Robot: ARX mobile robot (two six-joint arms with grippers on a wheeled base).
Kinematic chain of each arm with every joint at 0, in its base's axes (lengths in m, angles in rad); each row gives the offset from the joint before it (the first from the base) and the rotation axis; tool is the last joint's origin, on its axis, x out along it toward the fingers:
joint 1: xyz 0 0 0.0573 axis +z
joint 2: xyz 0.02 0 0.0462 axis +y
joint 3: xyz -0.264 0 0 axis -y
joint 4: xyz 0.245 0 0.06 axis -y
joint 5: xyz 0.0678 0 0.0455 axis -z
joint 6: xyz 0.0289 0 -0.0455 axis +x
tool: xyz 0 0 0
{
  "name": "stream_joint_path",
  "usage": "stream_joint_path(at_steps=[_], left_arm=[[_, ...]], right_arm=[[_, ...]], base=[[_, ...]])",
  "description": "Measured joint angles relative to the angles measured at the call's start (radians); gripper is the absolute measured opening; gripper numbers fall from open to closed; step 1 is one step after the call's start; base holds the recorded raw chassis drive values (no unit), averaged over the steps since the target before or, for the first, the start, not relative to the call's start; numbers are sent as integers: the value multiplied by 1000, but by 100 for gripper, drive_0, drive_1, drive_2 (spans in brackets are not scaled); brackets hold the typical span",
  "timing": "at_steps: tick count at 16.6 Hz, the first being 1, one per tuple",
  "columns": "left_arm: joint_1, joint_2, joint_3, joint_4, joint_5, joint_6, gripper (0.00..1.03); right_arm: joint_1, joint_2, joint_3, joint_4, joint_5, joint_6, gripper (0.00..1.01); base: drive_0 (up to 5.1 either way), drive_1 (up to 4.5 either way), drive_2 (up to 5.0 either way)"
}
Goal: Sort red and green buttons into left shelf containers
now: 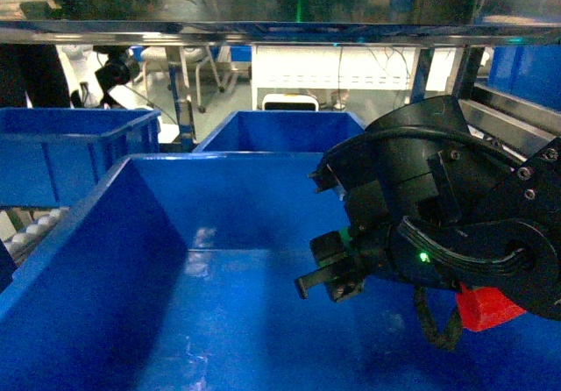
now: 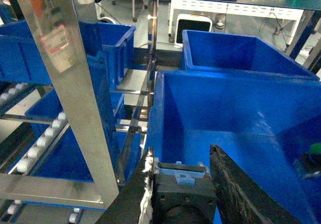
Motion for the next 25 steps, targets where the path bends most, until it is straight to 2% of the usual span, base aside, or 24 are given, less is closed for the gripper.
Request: stream_joint_path(at_steps=[4, 7, 8, 10, 12, 15, 18, 19, 21, 23, 24, 25], left_arm=[[0, 0, 0, 0, 0, 0, 27], [0, 0, 0, 0, 0, 0, 27], [0, 0, 0, 0, 0, 0, 27], [0, 0, 0, 0, 0, 0, 27], [0, 0, 0, 0, 0, 0, 27], [0, 0, 0, 0, 0, 0, 27], [0, 0, 0, 0, 0, 0, 27], [0, 0, 0, 0, 0, 0, 27], [0, 0, 0, 0, 0, 0, 27], [0, 0, 0, 0, 0, 0, 27], [0, 0, 0, 0, 0, 0, 27], [0, 0, 0, 0, 0, 0, 27]], right_arm=[[5, -6, -37, 41, -2, 43, 99], [34, -119, -183, 145, 36, 74, 98], [60, -230, -274, 264, 53, 77, 98], [70, -321, -384, 289, 61, 92, 98], [72, -425, -494, 306, 91, 103, 98], [93, -624, -631, 347, 159, 126, 98], [103, -785, -732, 381, 219, 99, 98], [88, -838, -755, 385, 216, 99, 98], [60, -888, -768, 472, 261, 46, 98], [82, -969, -802, 557, 348, -13, 98], [124, -1044, -837, 564, 426, -46, 98], [188, -1126, -882, 512, 506, -73, 98]], base=[[0, 0, 0], [0, 0, 0], [0, 0, 0], [0, 0, 0], [0, 0, 0], [0, 0, 0], [0, 0, 0], [0, 0, 0], [0, 0, 0], [0, 0, 0], [0, 0, 0], [0, 0, 0]])
